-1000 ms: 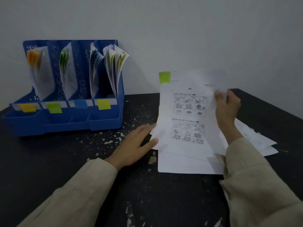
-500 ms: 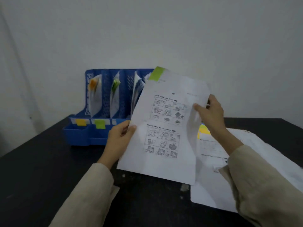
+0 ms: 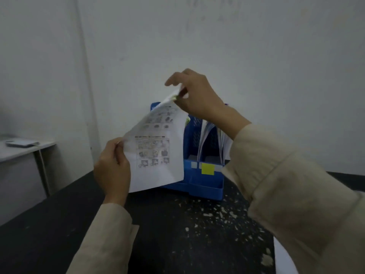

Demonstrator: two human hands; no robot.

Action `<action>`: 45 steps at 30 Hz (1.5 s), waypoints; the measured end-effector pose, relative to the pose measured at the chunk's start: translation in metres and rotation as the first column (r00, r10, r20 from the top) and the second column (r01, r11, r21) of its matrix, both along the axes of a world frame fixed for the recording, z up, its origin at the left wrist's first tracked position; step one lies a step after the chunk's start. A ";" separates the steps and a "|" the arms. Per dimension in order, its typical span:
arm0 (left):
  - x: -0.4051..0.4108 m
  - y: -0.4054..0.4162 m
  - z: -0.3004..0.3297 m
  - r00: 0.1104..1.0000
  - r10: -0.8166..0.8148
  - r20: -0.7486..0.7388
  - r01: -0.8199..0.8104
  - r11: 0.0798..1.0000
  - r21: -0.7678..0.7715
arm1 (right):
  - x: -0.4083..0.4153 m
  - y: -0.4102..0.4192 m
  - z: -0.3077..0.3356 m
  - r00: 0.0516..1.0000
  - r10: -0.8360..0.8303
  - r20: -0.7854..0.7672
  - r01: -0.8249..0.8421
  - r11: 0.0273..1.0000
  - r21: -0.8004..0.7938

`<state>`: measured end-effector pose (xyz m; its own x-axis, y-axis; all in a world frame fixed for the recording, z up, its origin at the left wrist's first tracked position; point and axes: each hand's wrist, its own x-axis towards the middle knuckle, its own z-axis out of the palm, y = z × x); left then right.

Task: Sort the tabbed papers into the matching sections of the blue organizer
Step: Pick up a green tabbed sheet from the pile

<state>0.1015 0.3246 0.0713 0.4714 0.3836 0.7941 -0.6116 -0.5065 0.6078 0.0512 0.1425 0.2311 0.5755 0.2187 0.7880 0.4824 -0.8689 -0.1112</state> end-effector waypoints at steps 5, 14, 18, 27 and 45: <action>0.001 0.015 0.005 0.993 0.116 0.030 -0.115 0.993 -0.019 | 0.013 0.024 0.017 0.995 0.099 -0.016 -0.100 0.994 -0.044; 0.004 -0.001 0.014 0.996 0.062 0.066 -0.064 0.998 0.024 | 0.017 0.019 0.031 0.998 0.049 0.033 -0.049 0.998 -0.029; 0.005 -0.016 0.016 0.994 0.036 0.103 -0.043 0.997 0.062 | 0.018 0.007 0.037 0.999 -0.009 0.052 0.009 1.000 0.005; 0.030 -0.053 0.017 0.996 -0.071 0.051 0.058 0.973 0.223 | 0.018 -0.010 0.048 0.997 -0.060 0.037 0.062 0.997 -0.035; 0.094 -0.113 0.003 0.869 -0.419 -0.262 0.489 0.805 0.336 | 0.052 -0.048 0.011 0.936 -0.352 -0.016 0.315 0.856 -0.410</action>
